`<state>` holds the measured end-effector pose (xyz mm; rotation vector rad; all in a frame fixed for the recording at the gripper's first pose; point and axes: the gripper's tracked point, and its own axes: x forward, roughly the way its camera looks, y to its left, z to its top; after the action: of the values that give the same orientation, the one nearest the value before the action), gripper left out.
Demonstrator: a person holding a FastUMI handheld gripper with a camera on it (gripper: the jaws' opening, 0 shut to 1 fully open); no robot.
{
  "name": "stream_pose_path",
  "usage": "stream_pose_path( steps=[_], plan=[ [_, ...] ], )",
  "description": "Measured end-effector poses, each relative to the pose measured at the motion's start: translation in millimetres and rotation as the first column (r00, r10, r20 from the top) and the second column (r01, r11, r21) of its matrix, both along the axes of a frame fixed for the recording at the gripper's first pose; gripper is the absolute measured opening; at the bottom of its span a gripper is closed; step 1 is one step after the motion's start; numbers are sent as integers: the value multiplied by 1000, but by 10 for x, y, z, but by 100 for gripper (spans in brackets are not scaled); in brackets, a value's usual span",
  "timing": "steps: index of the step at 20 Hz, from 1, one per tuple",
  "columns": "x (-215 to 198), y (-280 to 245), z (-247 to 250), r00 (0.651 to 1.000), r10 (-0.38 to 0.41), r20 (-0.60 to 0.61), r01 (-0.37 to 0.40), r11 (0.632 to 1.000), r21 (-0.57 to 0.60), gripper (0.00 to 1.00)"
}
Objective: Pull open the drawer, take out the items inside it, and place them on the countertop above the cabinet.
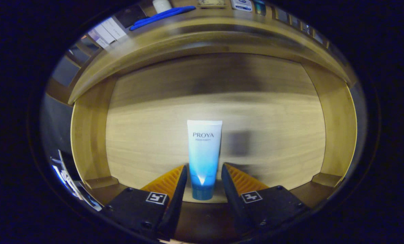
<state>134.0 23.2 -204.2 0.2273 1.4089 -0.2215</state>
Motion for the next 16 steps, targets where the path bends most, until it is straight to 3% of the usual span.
stream_pose_path(
  steps=[4,7,12,16],
  plan=[
    [35,26,-8,999,18,29,-18,1000,-13,51],
    [31,87,-5,999,28,45,-29,999,24,46],
    [61,130,211,989,100,106,-101,995,-4,45],
    [108,181,530,981,105,162,-110,994,27,45]
  ],
)
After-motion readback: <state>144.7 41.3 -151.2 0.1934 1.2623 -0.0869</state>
